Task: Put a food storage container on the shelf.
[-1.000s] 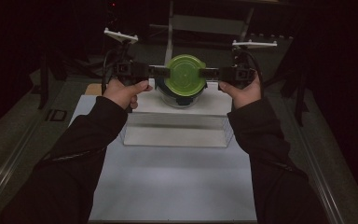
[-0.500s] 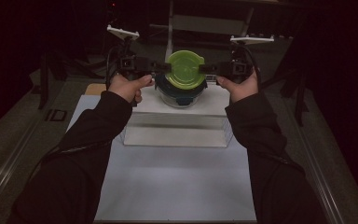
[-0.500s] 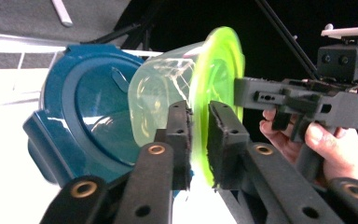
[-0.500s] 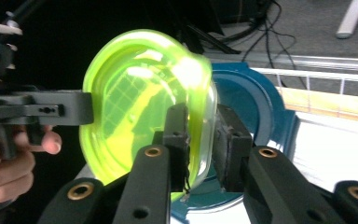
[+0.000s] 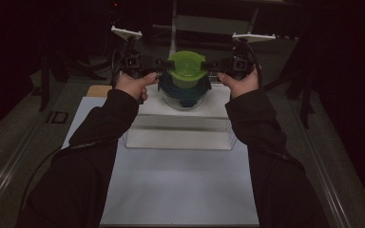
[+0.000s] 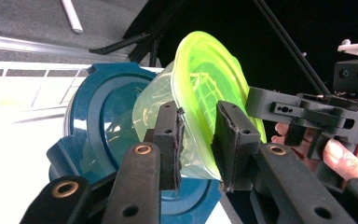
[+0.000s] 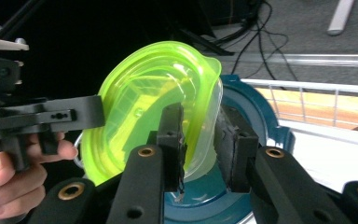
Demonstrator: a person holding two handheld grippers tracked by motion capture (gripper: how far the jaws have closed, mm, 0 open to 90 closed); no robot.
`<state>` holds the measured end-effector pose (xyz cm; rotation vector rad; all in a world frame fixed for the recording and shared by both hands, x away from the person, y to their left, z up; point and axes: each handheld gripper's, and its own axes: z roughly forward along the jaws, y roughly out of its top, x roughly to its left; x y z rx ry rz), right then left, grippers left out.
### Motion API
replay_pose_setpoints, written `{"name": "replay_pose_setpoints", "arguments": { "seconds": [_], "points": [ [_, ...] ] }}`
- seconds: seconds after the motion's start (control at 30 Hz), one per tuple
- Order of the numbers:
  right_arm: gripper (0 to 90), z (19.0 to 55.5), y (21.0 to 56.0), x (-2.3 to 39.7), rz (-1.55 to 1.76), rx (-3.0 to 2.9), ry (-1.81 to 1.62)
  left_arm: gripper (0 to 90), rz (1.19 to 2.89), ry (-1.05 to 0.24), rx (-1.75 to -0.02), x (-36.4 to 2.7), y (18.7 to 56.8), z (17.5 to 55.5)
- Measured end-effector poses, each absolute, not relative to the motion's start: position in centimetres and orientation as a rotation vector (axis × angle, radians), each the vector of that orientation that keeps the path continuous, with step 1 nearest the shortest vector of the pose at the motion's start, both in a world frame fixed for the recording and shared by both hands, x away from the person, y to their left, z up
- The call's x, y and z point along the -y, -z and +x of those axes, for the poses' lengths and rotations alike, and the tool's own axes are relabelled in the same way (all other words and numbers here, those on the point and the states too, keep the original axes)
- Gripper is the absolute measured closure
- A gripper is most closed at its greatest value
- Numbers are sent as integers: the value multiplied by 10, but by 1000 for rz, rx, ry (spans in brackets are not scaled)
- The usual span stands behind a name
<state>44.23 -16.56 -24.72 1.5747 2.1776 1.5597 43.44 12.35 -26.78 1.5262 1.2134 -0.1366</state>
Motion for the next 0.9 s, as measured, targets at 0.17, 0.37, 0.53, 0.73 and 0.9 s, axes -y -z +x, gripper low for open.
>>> {"name": "replay_pose_setpoints", "arguments": {
  "seconds": [0.17,0.37,0.53,0.73,0.9],
  "points": [
    [688,446,247,164,1578,-2163,-1532,595,1565,93,-1216,-123,267,440],
    [607,447,247,161,1532,-2149,-1513,409,1573,86,-1221,-117,270,443],
    [531,446,245,161,1503,-2138,-1542,304,1555,72,-1195,-117,270,441],
    [497,441,240,164,1460,-2139,-1548,220,1550,53,-1129,-120,265,429],
    [480,433,240,169,1445,-2151,-1568,148,1567,48,-1049,-122,261,409]
  ]
}}
